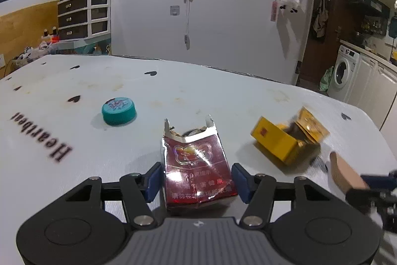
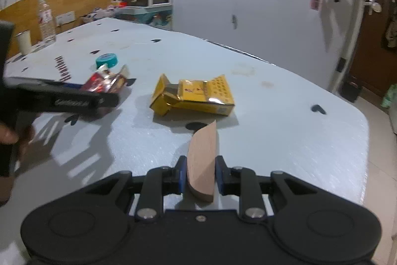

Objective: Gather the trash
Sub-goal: 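Grasp the red cigarette pack with the left tool while the right tool grasps the tan cardboard, then carry the red pack and tan cardboard over the trash bin with both tools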

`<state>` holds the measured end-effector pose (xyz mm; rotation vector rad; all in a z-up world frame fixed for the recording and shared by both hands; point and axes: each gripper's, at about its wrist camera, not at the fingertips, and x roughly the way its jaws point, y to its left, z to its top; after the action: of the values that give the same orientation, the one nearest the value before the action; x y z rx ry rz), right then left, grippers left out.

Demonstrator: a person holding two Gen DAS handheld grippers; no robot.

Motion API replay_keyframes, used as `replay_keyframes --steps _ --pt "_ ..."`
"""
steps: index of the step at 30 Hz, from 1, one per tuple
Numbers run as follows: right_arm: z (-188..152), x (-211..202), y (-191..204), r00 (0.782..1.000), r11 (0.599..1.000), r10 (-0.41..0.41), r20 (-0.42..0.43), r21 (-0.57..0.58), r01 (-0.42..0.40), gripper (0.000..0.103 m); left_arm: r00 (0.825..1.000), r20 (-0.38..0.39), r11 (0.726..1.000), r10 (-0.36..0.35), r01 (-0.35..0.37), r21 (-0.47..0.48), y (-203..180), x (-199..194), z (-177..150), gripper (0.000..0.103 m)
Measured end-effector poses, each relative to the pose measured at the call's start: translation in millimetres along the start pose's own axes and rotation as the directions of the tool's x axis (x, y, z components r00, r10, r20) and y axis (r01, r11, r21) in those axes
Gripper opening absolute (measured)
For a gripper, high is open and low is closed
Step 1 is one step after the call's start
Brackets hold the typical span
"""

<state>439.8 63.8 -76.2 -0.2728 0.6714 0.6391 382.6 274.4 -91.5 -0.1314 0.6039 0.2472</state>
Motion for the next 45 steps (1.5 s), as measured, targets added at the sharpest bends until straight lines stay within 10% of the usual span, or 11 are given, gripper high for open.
replay_keyframes --steps 28,45 --pt "-81 -221 -18 0.968 0.963 -0.21 0.137 0.203 0.18 0.025 0.977 0.133 0.982 -0.168 0.154 0.11 -107 -203 -60 0.059" --pt "-193 -330 -61 0.924 0.891 -0.367 0.11 0.327 0.315 0.025 0.922 0.128 0.921 -0.367 0.34 0.192 -213 -263 -111 0.059"
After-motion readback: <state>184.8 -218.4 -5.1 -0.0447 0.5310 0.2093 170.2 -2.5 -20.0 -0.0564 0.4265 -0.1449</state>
